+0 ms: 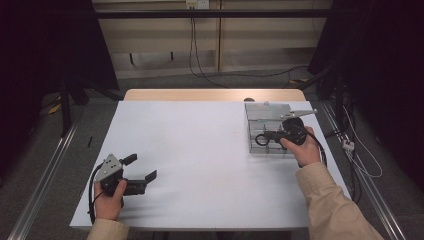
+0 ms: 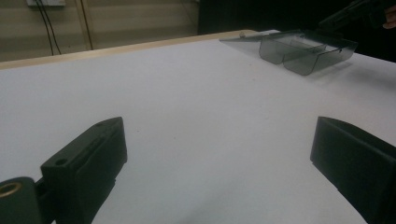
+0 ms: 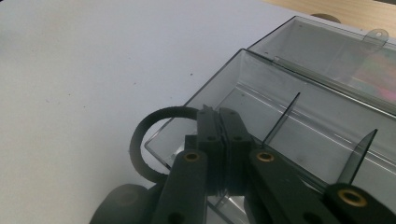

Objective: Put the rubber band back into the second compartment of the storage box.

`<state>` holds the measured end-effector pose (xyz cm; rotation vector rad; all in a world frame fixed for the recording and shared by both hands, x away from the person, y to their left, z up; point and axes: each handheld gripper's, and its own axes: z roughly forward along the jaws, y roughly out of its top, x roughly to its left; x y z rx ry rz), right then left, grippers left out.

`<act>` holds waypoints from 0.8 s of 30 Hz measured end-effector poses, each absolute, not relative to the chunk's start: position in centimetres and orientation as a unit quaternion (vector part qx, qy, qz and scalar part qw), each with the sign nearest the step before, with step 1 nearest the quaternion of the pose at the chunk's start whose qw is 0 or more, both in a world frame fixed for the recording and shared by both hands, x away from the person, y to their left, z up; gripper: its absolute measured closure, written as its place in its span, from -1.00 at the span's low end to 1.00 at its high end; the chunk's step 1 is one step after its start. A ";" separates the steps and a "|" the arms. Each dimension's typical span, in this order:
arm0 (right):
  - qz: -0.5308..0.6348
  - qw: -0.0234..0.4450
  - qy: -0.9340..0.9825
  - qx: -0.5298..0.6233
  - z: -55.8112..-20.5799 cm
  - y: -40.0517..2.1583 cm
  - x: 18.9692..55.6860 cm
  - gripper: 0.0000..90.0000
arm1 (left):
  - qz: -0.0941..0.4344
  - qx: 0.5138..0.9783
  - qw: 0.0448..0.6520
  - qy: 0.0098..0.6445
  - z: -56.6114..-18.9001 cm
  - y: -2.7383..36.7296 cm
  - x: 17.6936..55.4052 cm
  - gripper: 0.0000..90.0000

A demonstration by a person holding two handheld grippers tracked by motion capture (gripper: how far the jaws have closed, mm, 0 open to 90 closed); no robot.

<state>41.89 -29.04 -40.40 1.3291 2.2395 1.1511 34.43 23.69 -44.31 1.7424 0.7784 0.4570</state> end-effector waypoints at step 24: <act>0.391 0.155 0.773 0.476 -41.1 -29.8 42.9 0.96 | 0.192 0.737 0.556 0.332 -44.4 23.7 34.5 -0.92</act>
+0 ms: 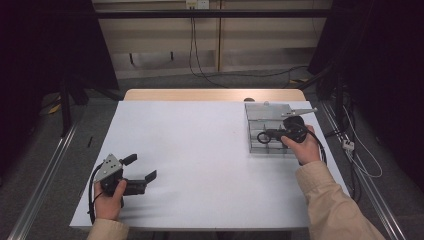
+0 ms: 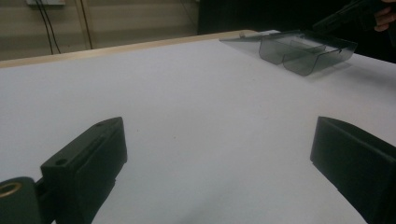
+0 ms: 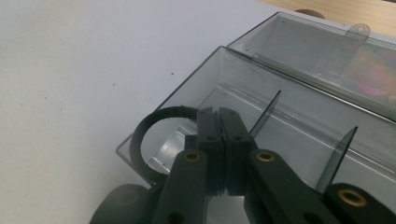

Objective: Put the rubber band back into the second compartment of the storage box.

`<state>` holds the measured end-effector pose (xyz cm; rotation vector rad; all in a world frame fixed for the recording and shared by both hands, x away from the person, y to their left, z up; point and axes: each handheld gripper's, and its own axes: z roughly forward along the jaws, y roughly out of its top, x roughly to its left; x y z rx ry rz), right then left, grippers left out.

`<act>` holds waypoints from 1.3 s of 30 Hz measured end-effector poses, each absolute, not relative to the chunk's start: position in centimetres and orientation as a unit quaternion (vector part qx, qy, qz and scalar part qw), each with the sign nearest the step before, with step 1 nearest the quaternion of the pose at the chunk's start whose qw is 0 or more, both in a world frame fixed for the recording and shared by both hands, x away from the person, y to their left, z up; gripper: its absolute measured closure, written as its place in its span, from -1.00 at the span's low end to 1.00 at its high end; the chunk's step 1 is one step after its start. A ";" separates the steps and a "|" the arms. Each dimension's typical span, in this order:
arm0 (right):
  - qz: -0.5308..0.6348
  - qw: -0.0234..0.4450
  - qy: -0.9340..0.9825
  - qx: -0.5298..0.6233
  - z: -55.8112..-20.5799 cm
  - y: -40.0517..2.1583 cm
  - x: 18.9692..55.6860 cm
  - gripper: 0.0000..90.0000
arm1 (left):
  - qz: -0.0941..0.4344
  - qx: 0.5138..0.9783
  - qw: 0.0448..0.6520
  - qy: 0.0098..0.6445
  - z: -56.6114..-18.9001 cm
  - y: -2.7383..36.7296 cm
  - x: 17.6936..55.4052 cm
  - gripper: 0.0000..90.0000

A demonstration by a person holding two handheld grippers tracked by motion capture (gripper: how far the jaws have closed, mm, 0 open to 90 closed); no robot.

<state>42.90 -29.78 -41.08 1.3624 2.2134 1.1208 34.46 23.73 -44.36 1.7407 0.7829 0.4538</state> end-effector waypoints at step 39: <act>0.380 0.170 0.765 0.492 -41.5 -31.2 44.2 0.96 | 0.191 0.738 0.555 0.332 -44.4 23.7 34.5 -0.92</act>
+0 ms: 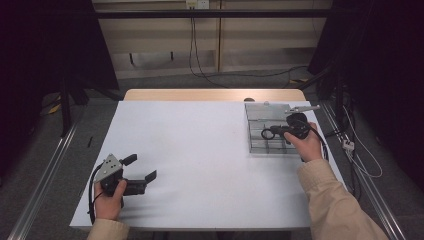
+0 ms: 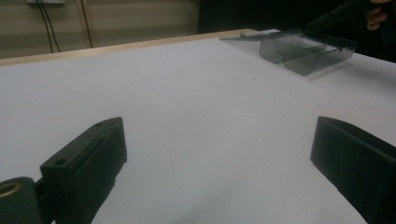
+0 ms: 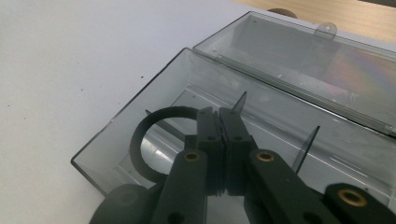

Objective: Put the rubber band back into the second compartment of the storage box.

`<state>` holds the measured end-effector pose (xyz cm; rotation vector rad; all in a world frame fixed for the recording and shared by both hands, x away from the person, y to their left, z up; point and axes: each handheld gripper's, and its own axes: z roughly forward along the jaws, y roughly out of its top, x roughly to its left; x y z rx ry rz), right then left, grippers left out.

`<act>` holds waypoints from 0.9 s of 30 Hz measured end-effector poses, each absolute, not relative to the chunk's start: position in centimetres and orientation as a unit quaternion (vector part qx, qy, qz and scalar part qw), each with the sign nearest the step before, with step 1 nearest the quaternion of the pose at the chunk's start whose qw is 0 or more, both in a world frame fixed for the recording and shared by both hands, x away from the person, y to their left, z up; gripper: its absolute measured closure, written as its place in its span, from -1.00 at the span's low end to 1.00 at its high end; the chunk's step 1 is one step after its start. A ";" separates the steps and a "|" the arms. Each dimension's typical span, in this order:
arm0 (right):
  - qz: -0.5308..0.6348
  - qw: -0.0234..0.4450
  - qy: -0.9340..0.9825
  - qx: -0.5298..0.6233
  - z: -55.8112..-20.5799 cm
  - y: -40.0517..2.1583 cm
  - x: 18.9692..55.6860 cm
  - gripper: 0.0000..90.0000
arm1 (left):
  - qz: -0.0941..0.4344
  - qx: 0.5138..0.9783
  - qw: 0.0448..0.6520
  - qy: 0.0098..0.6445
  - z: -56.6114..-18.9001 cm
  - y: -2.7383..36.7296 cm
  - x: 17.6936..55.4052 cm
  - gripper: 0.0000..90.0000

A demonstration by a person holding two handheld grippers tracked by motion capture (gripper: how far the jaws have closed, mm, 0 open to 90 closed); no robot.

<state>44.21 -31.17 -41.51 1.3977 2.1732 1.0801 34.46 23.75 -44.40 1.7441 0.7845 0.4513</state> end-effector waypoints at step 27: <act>0.371 0.180 0.757 0.507 -42.2 -32.0 45.0 0.96 | 0.190 0.738 0.556 0.333 -44.4 23.7 34.5 -0.92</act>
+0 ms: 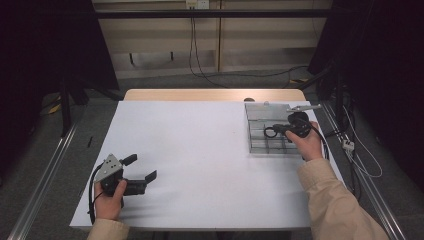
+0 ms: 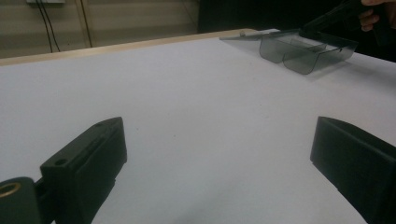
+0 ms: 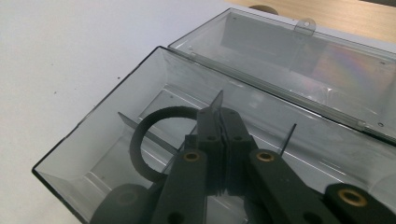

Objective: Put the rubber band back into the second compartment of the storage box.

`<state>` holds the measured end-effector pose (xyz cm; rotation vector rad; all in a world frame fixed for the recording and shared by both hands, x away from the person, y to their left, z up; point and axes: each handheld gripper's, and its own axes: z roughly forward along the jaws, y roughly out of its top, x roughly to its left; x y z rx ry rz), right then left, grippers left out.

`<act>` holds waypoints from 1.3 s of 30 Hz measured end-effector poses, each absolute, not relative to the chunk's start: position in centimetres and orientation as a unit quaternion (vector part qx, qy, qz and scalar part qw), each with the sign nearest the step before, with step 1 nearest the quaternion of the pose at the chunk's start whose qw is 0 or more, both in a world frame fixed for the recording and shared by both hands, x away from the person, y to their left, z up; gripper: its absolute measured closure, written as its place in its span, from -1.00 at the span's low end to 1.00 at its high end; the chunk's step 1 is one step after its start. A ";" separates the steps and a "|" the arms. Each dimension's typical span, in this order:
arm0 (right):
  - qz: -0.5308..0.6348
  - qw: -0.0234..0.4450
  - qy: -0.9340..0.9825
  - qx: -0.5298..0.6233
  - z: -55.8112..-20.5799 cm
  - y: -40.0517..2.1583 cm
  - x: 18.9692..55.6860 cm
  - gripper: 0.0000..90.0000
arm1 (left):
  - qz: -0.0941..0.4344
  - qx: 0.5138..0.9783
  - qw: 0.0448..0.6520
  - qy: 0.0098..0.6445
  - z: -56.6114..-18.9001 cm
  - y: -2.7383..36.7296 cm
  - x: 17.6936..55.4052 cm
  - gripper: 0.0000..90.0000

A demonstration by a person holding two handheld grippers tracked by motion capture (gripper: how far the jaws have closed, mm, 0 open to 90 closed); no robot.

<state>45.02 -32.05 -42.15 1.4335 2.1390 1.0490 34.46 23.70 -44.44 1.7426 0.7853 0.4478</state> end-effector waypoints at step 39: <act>0.365 0.191 0.750 0.518 -42.5 -33.1 46.2 0.96 | 0.191 0.738 0.555 0.334 -44.5 23.8 34.4 -0.92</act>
